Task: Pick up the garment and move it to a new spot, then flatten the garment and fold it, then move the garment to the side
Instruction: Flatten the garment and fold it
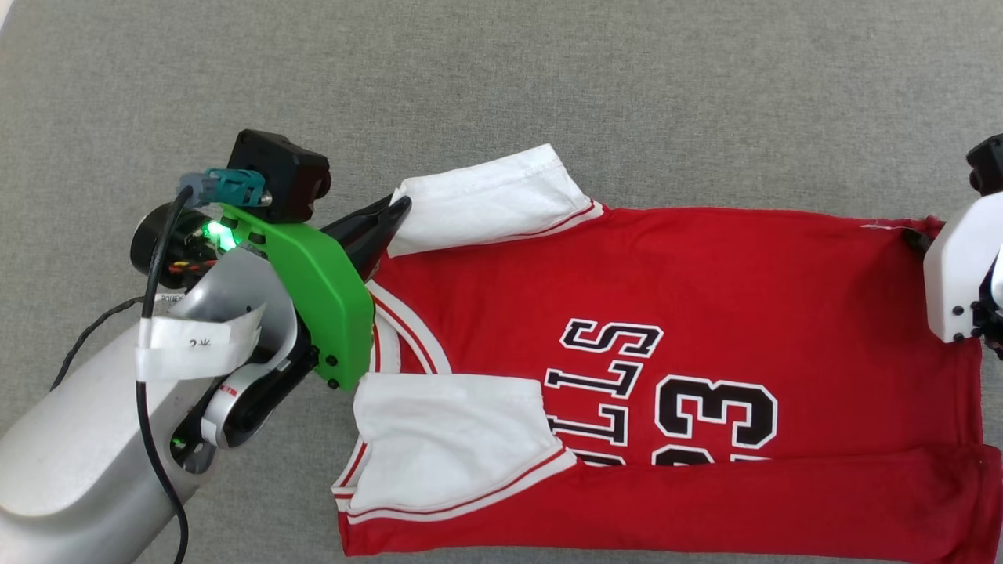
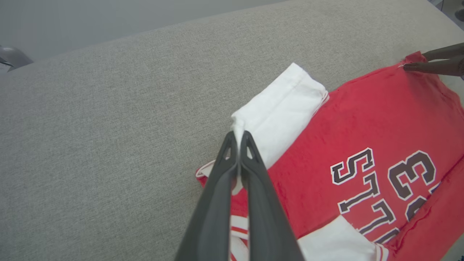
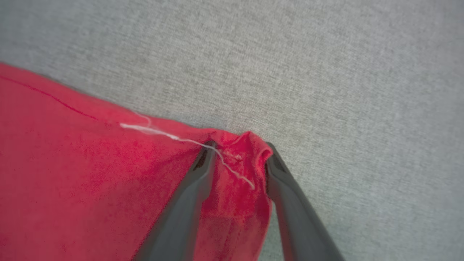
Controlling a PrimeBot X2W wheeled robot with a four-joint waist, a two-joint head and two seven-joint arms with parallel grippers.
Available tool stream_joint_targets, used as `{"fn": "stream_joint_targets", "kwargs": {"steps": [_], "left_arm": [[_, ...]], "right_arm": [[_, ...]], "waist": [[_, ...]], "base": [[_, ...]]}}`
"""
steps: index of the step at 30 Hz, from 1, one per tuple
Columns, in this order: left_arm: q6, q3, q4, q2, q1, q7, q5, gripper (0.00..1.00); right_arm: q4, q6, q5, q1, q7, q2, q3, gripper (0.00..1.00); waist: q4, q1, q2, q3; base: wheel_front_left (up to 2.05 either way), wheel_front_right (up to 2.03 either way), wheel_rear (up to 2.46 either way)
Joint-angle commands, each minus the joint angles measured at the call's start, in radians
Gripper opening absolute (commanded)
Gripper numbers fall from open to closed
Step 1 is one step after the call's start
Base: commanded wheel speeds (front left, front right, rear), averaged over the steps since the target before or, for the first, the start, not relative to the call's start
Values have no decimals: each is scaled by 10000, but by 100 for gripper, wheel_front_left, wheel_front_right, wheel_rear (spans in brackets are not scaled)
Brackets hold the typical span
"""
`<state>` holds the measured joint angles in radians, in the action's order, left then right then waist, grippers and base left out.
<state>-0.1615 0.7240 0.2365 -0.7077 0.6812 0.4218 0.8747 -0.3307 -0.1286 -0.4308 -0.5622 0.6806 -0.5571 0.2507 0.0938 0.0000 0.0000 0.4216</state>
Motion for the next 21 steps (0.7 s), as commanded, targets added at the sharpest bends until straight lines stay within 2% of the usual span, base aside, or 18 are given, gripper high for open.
{"fn": "stream_joint_targets", "kwargs": {"steps": [1,7,13,21], "left_arm": [[41,-35,-82,65,-195,-108,134,0],[-60,-192,-518,68,-526,-452,299,0],[-233,-294,-780,55,-1061,-750,516,0],[-617,-340,-641,-198,-2330,-1145,835,0]], "right_arm": [[-327,-21,-128,166,-119,211,218,0],[-633,-21,-148,304,-1536,281,-115,0],[-825,-21,-542,865,-2675,624,-768,0],[-252,-21,-992,2248,-4101,997,-1422,0]], "waist": [[-16,0,0,-116],[-65,0,0,-637],[-152,0,0,-1295],[-187,0,0,-2213]], "base": [[0,0,0],[0,0,0],[0,0,0],[0,0,0]]}}
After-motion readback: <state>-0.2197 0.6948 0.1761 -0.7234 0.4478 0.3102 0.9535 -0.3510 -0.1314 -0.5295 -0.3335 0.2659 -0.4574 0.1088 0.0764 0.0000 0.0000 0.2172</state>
